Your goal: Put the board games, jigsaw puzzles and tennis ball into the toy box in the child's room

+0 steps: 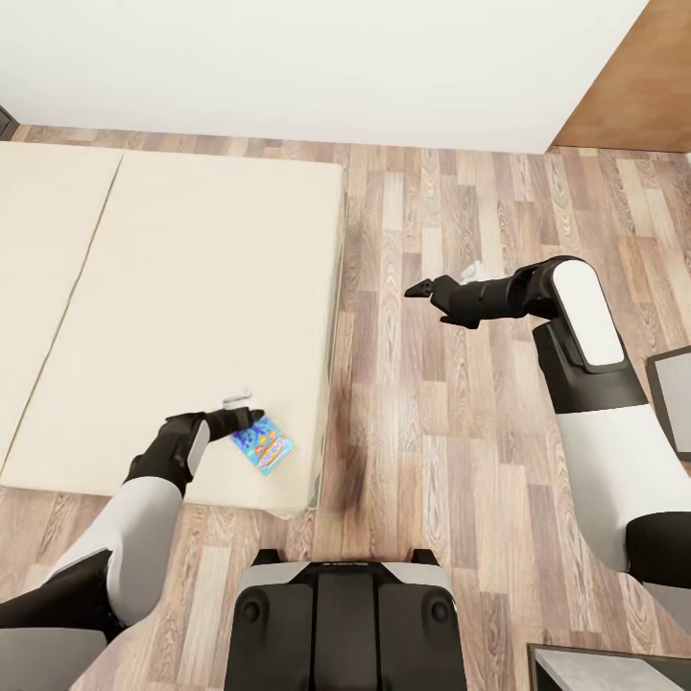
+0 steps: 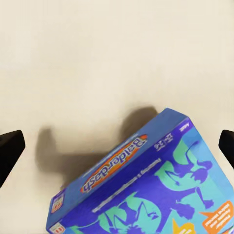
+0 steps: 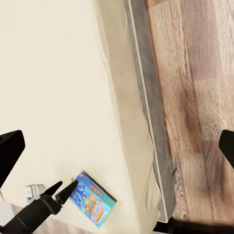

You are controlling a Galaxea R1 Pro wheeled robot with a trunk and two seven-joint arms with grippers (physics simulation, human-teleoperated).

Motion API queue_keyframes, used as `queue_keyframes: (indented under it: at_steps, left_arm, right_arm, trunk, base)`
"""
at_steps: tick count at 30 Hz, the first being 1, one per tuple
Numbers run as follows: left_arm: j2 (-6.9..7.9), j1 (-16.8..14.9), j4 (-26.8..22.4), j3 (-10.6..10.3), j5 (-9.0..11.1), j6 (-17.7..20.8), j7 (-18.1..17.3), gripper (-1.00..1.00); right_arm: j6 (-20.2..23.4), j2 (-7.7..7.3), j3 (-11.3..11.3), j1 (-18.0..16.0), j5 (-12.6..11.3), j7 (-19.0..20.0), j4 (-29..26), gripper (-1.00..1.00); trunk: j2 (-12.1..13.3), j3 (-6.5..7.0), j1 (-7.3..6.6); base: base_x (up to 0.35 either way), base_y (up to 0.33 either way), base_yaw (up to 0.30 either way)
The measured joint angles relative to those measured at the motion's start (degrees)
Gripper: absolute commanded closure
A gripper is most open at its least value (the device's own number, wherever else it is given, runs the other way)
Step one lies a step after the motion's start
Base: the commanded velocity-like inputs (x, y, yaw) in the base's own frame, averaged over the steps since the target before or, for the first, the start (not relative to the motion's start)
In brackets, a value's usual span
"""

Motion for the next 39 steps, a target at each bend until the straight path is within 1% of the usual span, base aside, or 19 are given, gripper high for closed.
queue_keyframes:
  at_steps: [10, 19, 24, 38, 39]
  left_arm:
    - [0.44, -0.03, -0.25, 0.37, -0.04, 0.45, 0.16, -1.0]
    - [0.69, -0.03, 0.13, 0.44, -0.15, 1.97, 0.36, -1.0]
    - [0.72, 0.0, 0.38, 0.44, -0.12, 4.25, 0.87, -1.0]
    - [0.65, 0.0, 1.37, 0.45, -0.11, 7.8, 1.13, -1.0]
    - [0.65, -0.05, 1.85, 0.52, 0.47, 8.02, 1.12, -1.0]
  right_arm:
    - [-0.02, 0.08, 0.02, -0.1, 0.08, 0.0, 0.04, -1.0]
    - [-0.02, 0.01, 0.02, -0.14, 0.06, 0.0, -0.03, -1.0]
    - [-0.02, 0.08, 0.02, -0.15, 0.09, 0.0, 0.0, -1.0]
    - [-0.03, 0.09, 0.02, -0.17, 0.17, 0.0, 0.04, -1.0]
    - [-0.03, 0.09, 0.02, -0.17, 0.15, 0.0, 0.05, -1.0]
  trunk:
    - [0.0, 0.0, 0.0]
    - [0.0, 0.0, 0.0]
    - [0.0, 0.0, 0.0]
    - [0.0, 0.0, 0.0]
    - [-0.02, 0.0, -0.01]
  base:
    - [0.0, 0.0, 0.0]
    - [0.0, 0.0, 0.0]
    - [0.0, 0.0, 0.0]
    - [0.0, 0.0, 0.0]
    - [0.0, 0.0, 0.0]
